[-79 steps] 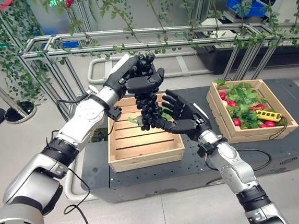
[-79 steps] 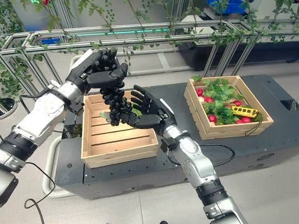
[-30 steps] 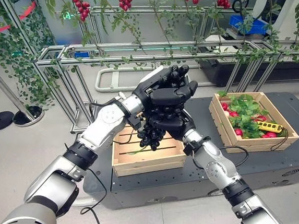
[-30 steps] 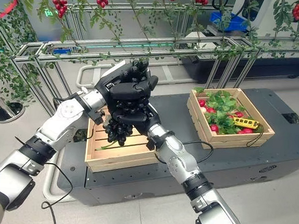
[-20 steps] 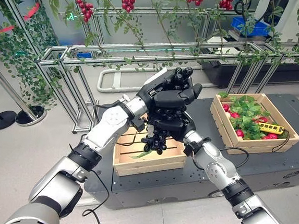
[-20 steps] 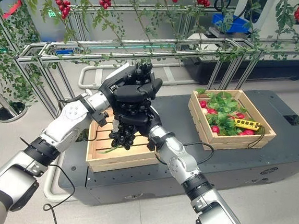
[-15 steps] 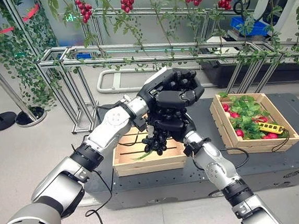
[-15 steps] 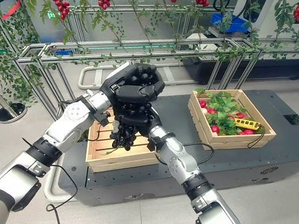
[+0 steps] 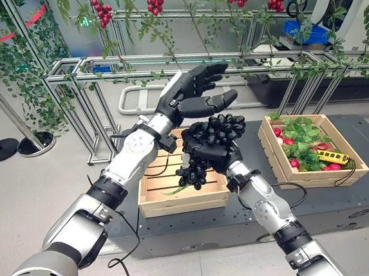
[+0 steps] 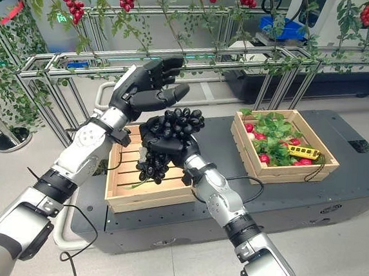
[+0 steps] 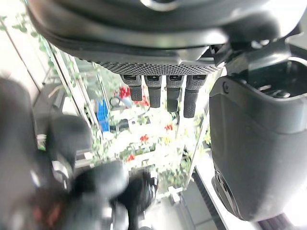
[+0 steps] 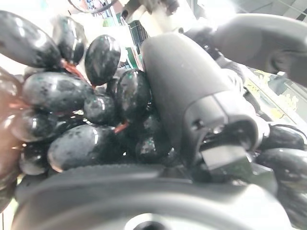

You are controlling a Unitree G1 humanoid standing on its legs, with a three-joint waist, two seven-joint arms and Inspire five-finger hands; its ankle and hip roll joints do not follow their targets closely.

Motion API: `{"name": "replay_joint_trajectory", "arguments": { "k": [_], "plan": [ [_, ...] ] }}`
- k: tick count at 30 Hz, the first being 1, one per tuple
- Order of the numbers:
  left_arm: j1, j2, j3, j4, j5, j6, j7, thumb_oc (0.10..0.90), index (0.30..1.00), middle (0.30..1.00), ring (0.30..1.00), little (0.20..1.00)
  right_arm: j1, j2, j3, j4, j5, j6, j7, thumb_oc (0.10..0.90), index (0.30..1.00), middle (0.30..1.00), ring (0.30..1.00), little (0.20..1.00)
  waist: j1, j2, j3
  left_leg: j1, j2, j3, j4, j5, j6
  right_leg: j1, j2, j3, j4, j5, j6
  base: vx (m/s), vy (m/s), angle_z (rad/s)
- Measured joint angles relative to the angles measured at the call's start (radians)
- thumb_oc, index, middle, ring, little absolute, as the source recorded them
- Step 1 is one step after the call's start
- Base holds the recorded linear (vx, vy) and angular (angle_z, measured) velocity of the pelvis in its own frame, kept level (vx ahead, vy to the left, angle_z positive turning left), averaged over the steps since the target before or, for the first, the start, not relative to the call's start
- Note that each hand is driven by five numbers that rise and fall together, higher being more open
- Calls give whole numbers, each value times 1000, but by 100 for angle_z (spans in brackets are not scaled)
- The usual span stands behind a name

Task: Pick up the fruits from the basket on one side to the basket on the other side

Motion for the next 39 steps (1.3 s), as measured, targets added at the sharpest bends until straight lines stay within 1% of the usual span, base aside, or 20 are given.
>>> {"name": "replay_joint_trajectory", "arguments": {
  "k": [5,9,11,13,15,17,18,19,21,22,23,24,25,27,29,31,33,34,37,39],
  "plan": [
    [0,27,0,-1,9,-3,-22,800,900,900,900,900,16,-1,-39,0,0,-1,0,400,300,300,300,300,-1,0,0,0,0,2,0,0,0,-1,0,2,0,0,0,0,0,0],
    [0,31,1,-11,7,-18,-37,800,900,900,900,900,71,-8,-74,2,0,-2,1,400,300,300,300,300,-1,0,0,0,0,4,0,0,0,-3,0,4,0,0,0,1,-3,-1],
    [18,31,17,-54,7,-29,-37,800,900,900,900,900,113,-6,-98,5,-1,-5,1,400,300,300,300,300,-1,0,0,0,0,8,0,-1,0,-5,0,8,0,0,0,2,-16,-6],
    [62,31,56,-119,7,-56,-36,800,900,900,900,900,150,-12,-103,11,-3,-18,0,400,300,300,300,300,-1,0,0,0,0,17,0,-2,2,-12,1,20,0,1,1,4,-29,-13],
    [109,25,85,-171,12,-62,-23,800,900,900,900,900,200,-5,-130,7,-8,-29,1,400,300,300,300,300,-4,-1,0,1,0,18,0,-3,3,-12,1,21,0,1,2,4,-33,-7],
    [234,-1,142,-242,26,-88,15,800,900,900,900,900,293,4,-183,5,-15,-62,1,400,300,300,300,300,-3,-1,0,3,1,19,-1,-6,4,-13,2,25,0,1,1,1,-35,-6],
    [269,-8,156,-249,35,-90,28,800,900,900,900,900,318,2,-196,5,-19,-64,1,400,300,300,300,300,-2,-1,0,2,1,19,-1,-6,4,-14,2,26,0,1,1,2,-44,-4],
    [343,-31,182,-262,56,-91,55,800,900,900,900,900,365,3,-220,0,-47,-73,1,400,300,300,300,300,-2,-1,0,2,1,20,-1,-7,4,-15,2,25,0,1,2,16,-60,-8],
    [511,-109,239,-284,61,-95,97,800,900,900,900,900,462,8,-253,-25,-76,-89,1,400,300,300,300,300,-1,-1,-1,4,2,20,-1,-12,3,-19,3,30,-2,0,2,11,-52,-12],
    [616,-166,263,-278,57,-91,129,800,900,900,900,900,524,11,-264,-43,-89,-105,0,400,300,300,300,300,0,-3,0,4,3,20,-1,-14,3,-22,4,33,-3,0,1,3,-71,-13],
    [692,-187,263,-246,57,-75,162,800,900,900,900,900,562,11,-265,-43,-106,-106,0,400,300,300,300,300,0,-9,-1,0,5,23,-1,-14,3,-28,5,33,-4,0,1,8,-79,-12],
    [730,-189,257,-225,57,-68,174,800,900,900,900,900,579,12,-265,-45,-125,-106,0,400,300,300,300,300,-1,-13,0,0,6,25,-1,-14,3,-29,6,34,-4,-1,0,6,-83,-8],
    [785,-189,246,-196,58,-41,187,800,900,900,900,900,609,13,-265,-48,-126,-106,0,400,300,300,300,300,0,-18,-1,-1,11,27,-1,-16,5,-31,8,39,-4,-1,-1,2,-53,-5],
    [858,-189,228,-156,79,-13,191,800,900,900,900,900,654,24,-279,-70,-133,-106,-1,400,300,300,300,300,2,-27,0,-2,15,35,-1,-17,5,-40,12,49,-4,-2,-2,-8,-54,-9],
    [916,-186,210,-155,97,11,190,800,900,900,900,900,682,34,-292,-98,-132,-108,-1,400,300,300,300,300,2,-34,0,-5,16,44,-1,-17,5,-45,11,53,-4,0,-5,-24,-64,-12],
    [924,-182,179,-155,97,26,166,800,900,900,900,900,694,35,-294,-105,-127,-122,-1,400,300,300,300,300,1,-40,-1,-5,15,48,-1,-16,4,-46,11,55,-4,1,-4,-47,-79,-4],
    [921,-173,153,-155,97,26,131,800,900,900,900,900,702,39,-294,-106,-120,-136,-1,400,300,300,300,300,-1,-43,-2,-5,14,49,-3,-16,4,-50,11,57,-4,2,-4,-50,-63,-3],
    [921,-165,127,-156,97,26,102,800,900,900,900,900,712,44,-294,-107,-118,-157,-2,400,300,300,300,300,-3,-43,-3,-5,15,55,-7,-16,4,-53,11,60,-4,2,-4,-46,-58,-8],
    [917,-153,89,-156,96,27,77,800,900,900,900,900,717,60,-293,-106,-114,-169,-24,400,300,300,300,300,-7,-43,-2,-7,16,77,-6,-18,7,-68,14,80,-4,8,-6,-48,-73,-22],
    [897,-140,63,-153,99,33,86,800,900,900,900,900,714,68,-291,-106,-109,-169,-38,400,300,300,300,300,-28,-43,-2,-13,16,92,-1,-16,4,-79,16,89,-4,15,0,-68,-55,-20]
  ]
}}
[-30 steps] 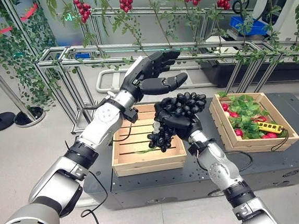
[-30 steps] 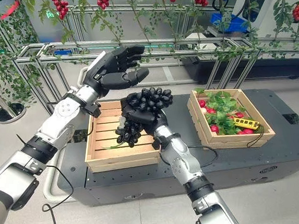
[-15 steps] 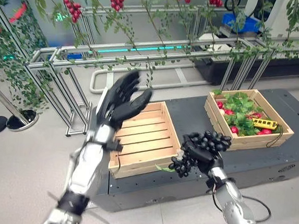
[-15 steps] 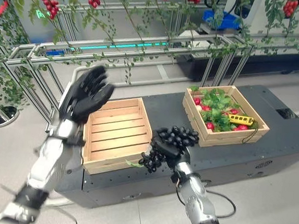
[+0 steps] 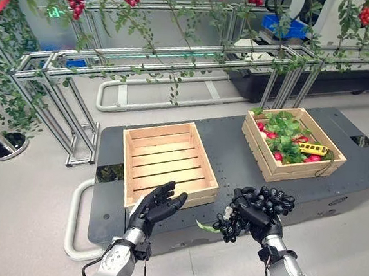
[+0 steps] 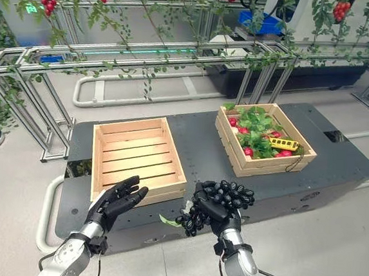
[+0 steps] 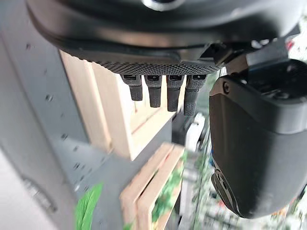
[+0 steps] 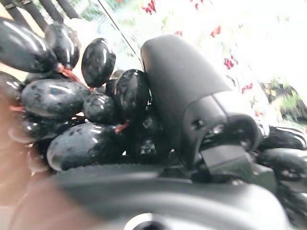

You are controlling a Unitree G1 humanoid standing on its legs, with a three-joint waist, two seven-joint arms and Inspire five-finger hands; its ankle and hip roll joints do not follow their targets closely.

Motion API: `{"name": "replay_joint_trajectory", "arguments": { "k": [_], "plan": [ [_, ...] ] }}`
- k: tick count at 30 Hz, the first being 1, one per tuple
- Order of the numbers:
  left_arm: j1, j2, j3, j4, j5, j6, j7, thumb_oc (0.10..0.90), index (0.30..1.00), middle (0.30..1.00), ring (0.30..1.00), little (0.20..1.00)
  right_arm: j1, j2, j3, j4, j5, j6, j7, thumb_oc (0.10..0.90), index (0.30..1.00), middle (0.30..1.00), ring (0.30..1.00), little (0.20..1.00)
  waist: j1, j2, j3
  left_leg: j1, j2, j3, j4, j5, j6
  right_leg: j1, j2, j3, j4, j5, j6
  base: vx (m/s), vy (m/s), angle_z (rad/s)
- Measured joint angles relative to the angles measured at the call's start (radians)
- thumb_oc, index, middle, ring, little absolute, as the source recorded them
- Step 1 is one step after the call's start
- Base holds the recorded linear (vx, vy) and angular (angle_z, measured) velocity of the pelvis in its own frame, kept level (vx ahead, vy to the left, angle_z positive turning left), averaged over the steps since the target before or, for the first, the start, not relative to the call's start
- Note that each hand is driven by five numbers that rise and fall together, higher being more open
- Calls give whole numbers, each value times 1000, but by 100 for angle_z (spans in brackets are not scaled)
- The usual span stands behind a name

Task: Pick up the fruits from the basket on one side to the basket on the other side

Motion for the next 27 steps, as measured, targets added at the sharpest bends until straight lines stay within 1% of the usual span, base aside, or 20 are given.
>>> {"name": "replay_joint_trajectory", "arguments": {
  "k": [2,4,5,7,8,9,10,11,12,13,14,16,17,18,19,20,21,24,25,27],
  "plan": [
    [-24,1,-1,2,0,12,22,800,900,900,900,900,-1,0,1,0,-1,0,-3,400,300,300,300,300,-5,0,0,3,-1,13,0,0,0,-7,4,24,0,6,-2,-44,1,-25],
    [-77,1,-2,37,-1,24,43,800,900,900,900,900,-1,-4,5,0,-2,0,-4,400,300,300,300,300,-20,1,0,5,-4,12,0,0,1,-6,6,35,0,7,-2,-59,81,-10],
    [-103,1,-1,55,-4,32,59,800,900,900,900,900,-3,-4,8,0,-11,0,-4,400,300,300,300,300,-22,0,0,12,-7,3,0,-3,4,-8,10,54,0,9,-3,-103,184,-44],
    [-116,0,0,65,-13,41,95,800,900,900,900,900,-21,-13,25,1,-12,1,-4,400,300,300,300,300,2,-4,3,25,-26,-75,19,-27,42,-25,13,125,3,19,-10,-131,234,-101],
    [-111,-1,3,66,-19,42,131,800,900,900,900,900,-52,-18,48,6,-13,5,-4,400,300,300,300,300,25,-35,20,0,-74,-202,83,-85,101,-37,-3,224,13,28,-14,-147,222,-188],
    [-95,-5,7,60,-20,42,162,800,900,900,900,900,-95,-33,82,7,-15,11,-4,400,300,300,300,300,58,-56,29,-9,-191,-385,97,-115,140,-71,-33,319,20,42,-6,-185,263,-198],
    [-84,-7,7,56,-20,42,170,800,900,900,900,900,-117,-44,93,8,-18,13,-3,400,300,300,300,300,62,-52,33,-20,-227,-407,96,-122,152,-84,-33,342,22,48,-6,-186,257,-193],
    [-77,-10,8,62,-20,45,169,800,900,900,900,900,-142,-50,92,20,-39,11,-4,400,300,300,300,300,60,-24,41,-25,-237,-383,96,-85,143,-89,-18,340,26,61,10,-171,225,-136],
    [-72,-10,14,79,-21,45,168,800,900,900,900,900,-147,-37,90,45,-51,11,-5,400,300,300,300,300,69,-35,39,-15,-238,-339,91,-89,152,-85,-28,328,16,60,21,-193,230,-116],
    [-80,-10,17,103,-21,48,168,800,900,900,900,900,-139,-22,87,69,-49,10,-14,400,300,300,300,300,55,-38,34,-17,-241,-332,88,-88,160,-88,-38,307,10,51,17,-183,225,-49],
    [-86,-7,17,109,-18,48,168,800,900,900,900,900,-130,-9,81,85,-48,10,-28,400,300,300,300,300,37,-53,34,-25,-238,-334,87,-83,162,-87,-35,279,30,50,15,-167,207,-15],
    [-86,2,12,113,-6,48,165,800,900,900,900,900,-113,11,71,95,-47,9,-49,400,300,300,300,300,31,-64,34,-36,-233,-325,76,-64,152,-85,-31,251,26,53,17,-161,218,-8],
    [-88,5,10,132,0,50,164,800,900,900,900,900,-107,15,72,102,-48,9,-56,400,300,300,300,300,23,-70,35,-33,-236,-318,73,-60,152,-85,-36,238,22,66,32,-166,222,-15],
    [-91,3,10,150,-1,50,164,800,900,900,900,900,-101,16,71,102,-49,8,-66,400,300,300,300,300,22,-59,42,-32,-236,-317,75,-59,151,-85,-35,239,26,69,32,-173,249,-8],
    [-91,3,18,177,-1,50,170,800,900,900,900,900,-91,21,70,103,-48,8,-82,400,300,300,300,300,13,-41,55,-29,-234,-312,70,-59,152,-79,-36,238,24,69,32,-146,230,-7],
    [-92,3,23,189,-1,50,173,800,900,900,900,900,-84,22,69,105,-49,8,-84,400,300,300,300,300,5,-37,58,-20,-236,-308,67,-59,153,-79,-37,236,25,69,32,-188,296,-9],
    [-90,1,48,213,-1,49,176,800,900,900,900,900,-76,27,67,114,-49,8,-84,400,300,300,300,300,1,-27,66,-12,-236,-296,56,-58,154,-77,-37,236,26,70,32,-113,180,-14],
    [-91,3,95,224,-1,48,190,800,900,900,900,900,-65,32,55,118,-50,8,-94,400,300,300,300,300,-2,-22,93,7,-240,-283,36,-56,154,-73,-38,235,29,71,32,-123,210,-21],
    [-99,4,98,224,0,43,192,800,900,900,900,900,-56,41,28,120,-50,7,-95,400,300,300,300,300,-3,-22,103,7,-243,-280,39,-56,160,-73,-42,235,35,72,34,-72,144,-6],
    [-102,9,98,222,1,41,191,800,900,900,900,900,-50,45,0,130,-50,7,-106,400,300,300,300,300,-1,-31,113,26,-250,-256,33,-52,165,-80,-43,225,42,69,30,-92,159,-27]
  ]
}}
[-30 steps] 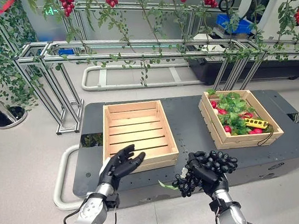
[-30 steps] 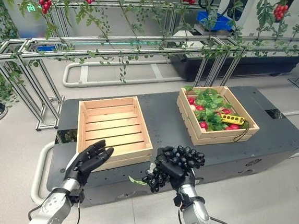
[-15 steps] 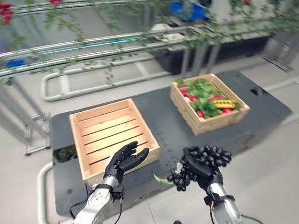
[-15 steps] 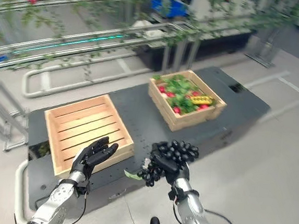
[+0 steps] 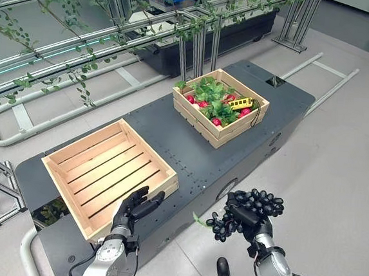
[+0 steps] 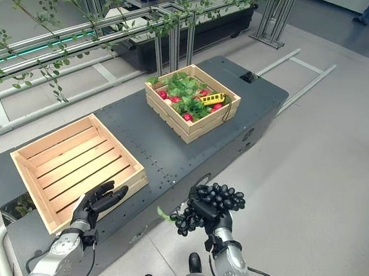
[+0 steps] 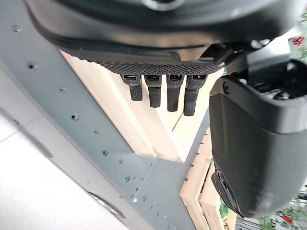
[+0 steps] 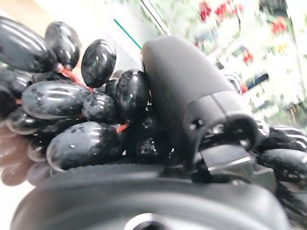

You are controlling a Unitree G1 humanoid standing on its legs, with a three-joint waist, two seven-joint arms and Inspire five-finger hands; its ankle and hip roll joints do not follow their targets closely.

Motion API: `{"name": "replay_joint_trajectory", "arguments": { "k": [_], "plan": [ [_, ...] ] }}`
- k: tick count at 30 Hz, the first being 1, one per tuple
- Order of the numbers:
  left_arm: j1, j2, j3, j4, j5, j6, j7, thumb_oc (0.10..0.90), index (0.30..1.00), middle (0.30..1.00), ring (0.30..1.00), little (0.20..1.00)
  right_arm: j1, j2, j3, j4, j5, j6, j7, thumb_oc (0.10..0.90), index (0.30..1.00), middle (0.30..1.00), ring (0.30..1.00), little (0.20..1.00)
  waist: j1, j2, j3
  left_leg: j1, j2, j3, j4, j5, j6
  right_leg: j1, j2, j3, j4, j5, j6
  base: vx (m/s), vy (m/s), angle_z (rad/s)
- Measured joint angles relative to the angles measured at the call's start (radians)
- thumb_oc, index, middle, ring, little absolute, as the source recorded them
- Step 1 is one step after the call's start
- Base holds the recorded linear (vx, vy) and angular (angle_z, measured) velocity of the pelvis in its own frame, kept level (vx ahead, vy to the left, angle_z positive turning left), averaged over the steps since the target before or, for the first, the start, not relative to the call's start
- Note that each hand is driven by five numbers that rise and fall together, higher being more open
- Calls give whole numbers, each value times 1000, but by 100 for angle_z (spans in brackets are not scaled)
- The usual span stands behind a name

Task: Pick up the fruits from the basket on one side to the basket on the other side

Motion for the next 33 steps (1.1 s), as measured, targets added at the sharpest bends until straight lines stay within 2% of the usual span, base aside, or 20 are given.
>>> {"name": "replay_joint_trajectory", "arguments": {
  "k": [1,3,4,5,8,10,11,12,13,15,17,18,19,21,23,24,25,27,31,33],
  "plan": [
    [0,1,0,0,0,0,0,800,900,900,900,900,3,0,-5,0,0,-1,-4,400,300,300,300,300,0,-4,3,7,-2,12,-4,2,1,-2,-3,-12,1,0,1,-117,142,-56],
    [20,10,-1,-18,5,2,1,800,900,900,900,900,4,3,-10,1,1,-1,-8,400,300,300,300,300,7,-14,12,27,7,90,-17,9,6,-19,-29,-109,-6,-23,0,-117,94,-84],
    [25,12,-2,-28,14,2,0,800,900,900,900,900,-1,4,-10,5,1,-3,-7,400,300,300,300,300,14,-5,19,27,22,116,-20,10,10,-24,-35,-158,7,-40,3,-132,69,-108],
    [18,11,-3,-40,30,4,-1,800,900,900,900,900,-10,4,-12,15,1,-6,-7,400,300,300,300,300,25,20,37,31,56,153,-22,9,9,-52,-33,-221,89,-41,-4,-103,44,-76],
    [-27,14,-9,-51,39,5,-12,800,900,900,900,900,-8,3,-18,30,2,-7,-7,400,300,300,300,300,13,54,57,22,104,156,-22,16,-1,-53,-38,-238,312,-67,-13,-124,25,-21],
    [-60,18,-10,-51,37,6,-6,800,900,900,900,900,-12,4,-13,29,5,-8,-7,400,300,300,300,300,26,68,65,22,129,167,-23,20,-6,-26,-45,-265,394,-137,-24,-93,-61,-19],
    [-64,20,-7,-51,34,6,0,800,900,900,900,900,-17,3,-1,29,5,-10,-6,400,300,300,300,300,33,67,65,24,134,179,-23,21,-10,-18,-52,-300,400,-162,-42,-47,-69,-18],
    [-64,20,-7,-51,34,6,0,800,900,900,900,900,-17,3,-1,29,5,-10,-6,400,300,300,300,300,33,67,65,24,134,179,-23,21,-10,-18,-52,-300,400,-162,-42,-16,-114,-33],
    [-57,20,-3,-52,27,6,3,800,900,900,900,900,-28,4,10,28,5,-13,4,400,300,300,300,300,44,68,64,27,137,196,-23,18,-30,11,-30,-330,348,-164,-38,-16,-216,-58],
    [-49,20,-1,-52,25,7,4,800,900,900,900,900,-41,3,18,28,5,-20,6,400,300,300,300,300,68,68,62,28,168,240,-27,21,-62,47,-6,-330,239,-166,-37,-50,-277,-73],
    [-38,16,0,-56,24,7,18,800,900,900,900,900,-50,4,28,30,5,-25,7,400,300,300,300,300,105,50,50,28,192,312,-31,28,-95,64,-21,-421,225,-216,-99,-90,-246,-75],
    [-23,23,2,-63,20,6,24,800,900,900,900,900,-54,4,42,32,5,-25,7,400,300,300,300,300,119,39,42,27,197,340,-31,28,-105,65,-29,-437,209,-223,-98,-85,-204,-98],
    [-5,29,10,-63,14,8,32,800,900,900,900,900,-59,8,55,31,4,-25,17,400,300,300,300,300,132,27,32,25,203,353,-27,25,-123,74,-3,-420,153,-200,-43,-94,-200,-80],
    [4,16,5,-65,1,15,40,800,900,900,900,900,-53,-4,56,29,5,-26,17,400,300,300,300,300,118,35,19,16,241,316,-22,32,-126,114,66,-391,36,-130,-75,-89,-214,-57],
    [1,-3,-2,-66,-5,15,44,800,900,900,900,900,-53,-13,51,29,5,-26,17,400,300,300,300,300,112,23,6,-18,230,284,-19,19,-118,123,76,-357,-32,-91,-93,-46,-214,-48],
    [0,-14,-6,-68,-5,16,44,800,900,900,900,900,-54,-23,46,29,5,-26,17,400,300,300,300,300,107,28,3,-20,216,272,-41,19,-117,120,84,-346,-37,-84,-96,-37,-180,-65],
    [3,-22,-12,-77,-4,21,42,800,900,900,900,900,-52,-32,41,35,5,-26,14,400,300,300,300,300,99,29,-1,-9,215,265,-34,37,-136,118,97,-336,-37,-82,-98,-55,-165,-43],
    [0,-22,-19,-86,-2,24,40,800,900,900,900,900,-29,-34,42,35,9,-26,14,400,300,300,300,300,64,18,-18,-10,224,268,-32,42,-143,117,103,-340,-38,-84,-101,-87,-216,-16],
    [-14,-22,-43,-99,-1,25,45,800,900,900,900,900,-6,-38,47,41,37,-18,14,400,300,300,300,300,31,25,-23,-8,227,277,-32,43,-144,109,110,-319,-38,-81,-105,-88,-184,-10],
    [-14,-24,-51,-98,-1,26,51,800,900,900,900,900,-5,-35,48,48,39,-3,14,400,300,300,300,300,31,30,-25,-13,230,287,-14,38,-136,101,108,-308,-38,-86,-110,-70,-109,-19]
  ]
}}
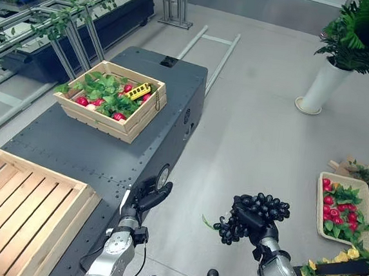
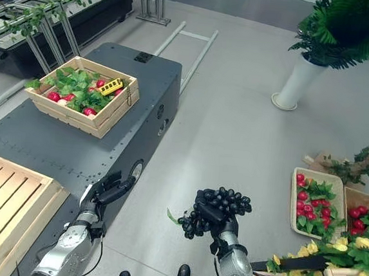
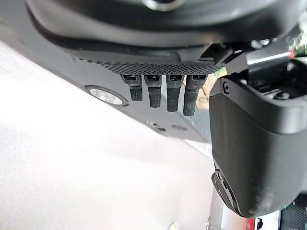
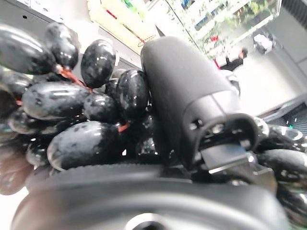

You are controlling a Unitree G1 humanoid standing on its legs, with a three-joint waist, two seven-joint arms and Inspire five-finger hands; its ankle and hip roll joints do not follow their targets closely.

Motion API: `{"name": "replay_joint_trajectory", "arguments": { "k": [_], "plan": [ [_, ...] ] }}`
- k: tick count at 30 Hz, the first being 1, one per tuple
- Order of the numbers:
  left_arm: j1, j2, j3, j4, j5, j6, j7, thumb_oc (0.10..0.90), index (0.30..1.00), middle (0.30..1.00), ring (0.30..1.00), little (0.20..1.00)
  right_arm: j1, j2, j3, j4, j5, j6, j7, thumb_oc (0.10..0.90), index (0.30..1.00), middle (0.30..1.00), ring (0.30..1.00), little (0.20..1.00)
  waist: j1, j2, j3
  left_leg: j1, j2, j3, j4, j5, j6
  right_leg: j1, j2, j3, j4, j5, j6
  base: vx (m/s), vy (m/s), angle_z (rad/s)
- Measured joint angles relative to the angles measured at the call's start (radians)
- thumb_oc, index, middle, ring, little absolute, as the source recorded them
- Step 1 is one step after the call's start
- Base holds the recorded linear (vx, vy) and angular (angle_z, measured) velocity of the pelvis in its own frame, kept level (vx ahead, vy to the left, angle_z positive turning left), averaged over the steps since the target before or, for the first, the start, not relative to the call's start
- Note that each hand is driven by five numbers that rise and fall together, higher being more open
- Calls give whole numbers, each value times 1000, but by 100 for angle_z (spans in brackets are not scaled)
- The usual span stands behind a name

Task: Pick up the fruits from the basket on one side to the basket on the other side

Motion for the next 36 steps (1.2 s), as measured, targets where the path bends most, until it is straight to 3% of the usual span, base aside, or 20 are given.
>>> {"name": "replay_joint_trajectory", "arguments": {
  "k": [1,3,4,5,6,8,9,10,11,12,14,15,16,18,24,28,31,33,36],
  "plan": [
    [3,-1,-3,1,-1,2,5,800,900,900,900,900,2,-1,2,1,0,13,0,400,300,300,300,300,3,2,0,-2,-5,-3,19,-8,13,-4,2,17,0,0,-2,-48,-28,-38],
    [4,0,3,18,-3,3,18,800,900,900,900,900,-3,12,4,11,-1,38,5,400,300,300,300,300,26,-30,7,-51,-26,-92,146,-10,14,-25,-19,102,25,-6,-12,4,49,-69],
    [27,-4,3,21,-3,8,36,800,900,900,900,900,-5,15,9,13,-1,63,12,400,300,300,300,300,48,-53,7,-102,-72,-226,228,-47,39,-19,-40,183,27,10,-18,41,99,-107],
    [54,-10,4,17,-3,8,44,800,900,900,900,900,-11,11,20,13,-1,75,19,400,300,300,300,300,60,-55,3,-108,-121,-338,219,-71,39,-25,-46,226,26,24,-7,52,205,-163],
    [102,-18,3,4,-2,8,55,800,900,900,900,900,-42,-10,39,20,-2,96,24,400,300,300,300,300,72,-54,4,-109,-215,-544,194,-89,69,-41,-50,306,22,27,-3,16,145,-169],
    [136,-24,1,5,-2,14,56,800,900,900,900,900,-71,-13,42,37,-1,103,49,400,300,300,300,300,94,-34,-1,-120,-298,-671,120,-98,92,-73,-34,409,26,44,15,10,209,-177],
    [141,-27,1,5,-2,15,56,800,900,900,900,900,-75,-13,41,40,-1,103,57,400,300,300,300,300,97,-20,1,-128,-298,-649,100,-102,99,-78,-22,397,29,44,16,18,268,-164],
    [136,-24,8,9,-2,21,55,800,900,900,900,900,-71,-17,42,53,-2,104,57,400,300,300,300,300,98,18,-3,-141,-259,-574,107,-30,124,-66,1,352,26,55,30,19,199,-118],
    [132,-19,14,15,-2,23,56,800,900,900,900,900,-62,-10,44,58,-2,104,55,400,300,300,300,300,100,22,-8,-143,-249,-550,109,-16,124,-64,1,328,23,56,32,29,175,-94],
    [110,-12,28,16,0,24,58,800,900,900,900,900,-40,-1,44,55,-2,101,55,400,300,300,300,300,92,16,-13,-144,-240,-545,102,-8,125,-86,3,284,98,31,3,28,161,-41],
    [69,-3,42,13,1,22,60,800,900,900,900,900,-26,0,44,56,-3,102,55,400,300,300,300,300,78,14,-14,-153,-226,-544,72,2,123,-99,5,241,184,-53,-13,23,160,-19],
    [51,12,42,13,1,21,60,800,900,900,900,900,-23,2,45,55,-4,103,55,400,300,300,300,300,74,4,-20,-144,-226,-543,49,38,123,-88,-5,228,163,-76,1,19,125,-22],
    [37,19,44,18,0,22,67,800,900,900,900,900,-25,5,44,57,-4,104,55,400,300,300,300,300,72,12,-17,-140,-224,-544,27,65,121,-82,-8,226,136,-59,38,19,120,-18],
    [33,18,44,19,1,21,73,800,900,900,900,900,-9,4,45,57,-5,115,57,400,300,300,300,300,49,31,-9,-107,-218,-543,-16,84,123,-55,-12,212,115,-53,42,28,131,1],
    [39,16,40,19,2,19,51,800,900,900,900,900,7,5,45,62,-43,128,95,400,300,300,300,300,48,28,-8,-92,-214,-514,-18,76,125,-36,-9,220,91,-55,40,0,124,-7],
    [40,16,38,19,24,19,37,800,900,900,900,900,6,8,44,62,-44,138,101,400,300,300,300,300,25,10,1,-88,-210,-475,-18,70,131,-38,-7,243,91,-55,40,-26,124,-17],
    [37,20,30,20,40,18,32,800,900,900,900,900,1,15,42,68,-46,147,106,400,300,300,300,300,16,-2,10,-84,-202,-415,-18,63,136,-58,-6,267,103,-49,45,-30,94,-47],
    [38,21,29,21,41,18,33,800,900,900,900,900,2,21,42,77,-46,152,112,400,300,300,300,300,17,-10,14,-77,-199,-375,-18,57,140,-70,-16,249,105,-43,49,-46,43,-71],
    [43,32,29,20,59,18,52,800,900,900,900,900,-9,26,42,95,-46,186,125,400,300,300,300,300,35,-10,22,-67,-163,-207,-18,45,144,-109,-77,50,147,-54,42,-83,26,-104]
  ]
}}
